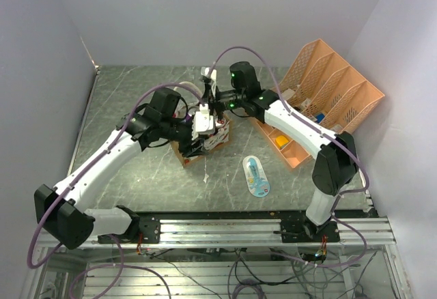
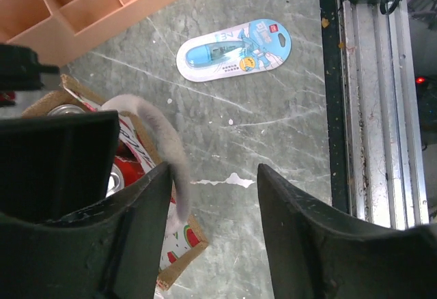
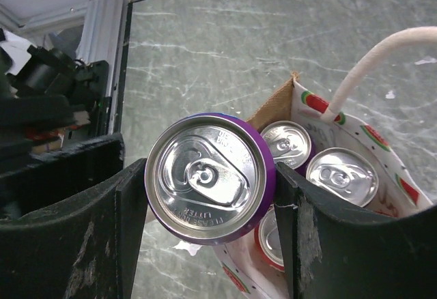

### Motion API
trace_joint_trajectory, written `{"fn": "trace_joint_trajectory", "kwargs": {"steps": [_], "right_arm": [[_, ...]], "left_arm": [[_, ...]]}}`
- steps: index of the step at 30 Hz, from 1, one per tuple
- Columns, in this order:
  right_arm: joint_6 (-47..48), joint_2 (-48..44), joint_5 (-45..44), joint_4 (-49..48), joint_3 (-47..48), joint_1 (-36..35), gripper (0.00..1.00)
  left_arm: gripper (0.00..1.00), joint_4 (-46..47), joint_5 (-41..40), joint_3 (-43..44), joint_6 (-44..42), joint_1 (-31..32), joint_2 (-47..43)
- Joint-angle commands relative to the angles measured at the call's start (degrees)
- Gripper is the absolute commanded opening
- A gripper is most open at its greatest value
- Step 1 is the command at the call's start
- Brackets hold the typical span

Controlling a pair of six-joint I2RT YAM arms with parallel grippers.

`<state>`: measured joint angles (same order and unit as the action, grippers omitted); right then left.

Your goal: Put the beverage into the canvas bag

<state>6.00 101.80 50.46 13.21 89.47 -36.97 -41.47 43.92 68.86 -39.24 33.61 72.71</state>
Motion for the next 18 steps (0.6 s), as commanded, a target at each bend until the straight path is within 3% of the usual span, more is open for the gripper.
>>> {"fn": "trace_joint_trajectory", "kwargs": {"steps": [1, 7, 18], "right_arm": [[-0.73, 0.92, 2.36, -4.26, 1.90, -0.77, 0.00], [-1.09, 2.83, 2.61, -4.94, 1.43, -1.26, 0.00], [-1.43, 4.17, 0.60, -5.38, -0.15, -3.04, 0.00]], "left_arm": [[0.66, -0.05, -1.38, -1.19, -2.84, 0.43, -3.24], [0.74, 0.60, -1.54, -2.75, -2.69, -1.62, -6.43], [0.76, 0.57, 0.81, -4.05, -3.48, -6.21, -10.30]]}}
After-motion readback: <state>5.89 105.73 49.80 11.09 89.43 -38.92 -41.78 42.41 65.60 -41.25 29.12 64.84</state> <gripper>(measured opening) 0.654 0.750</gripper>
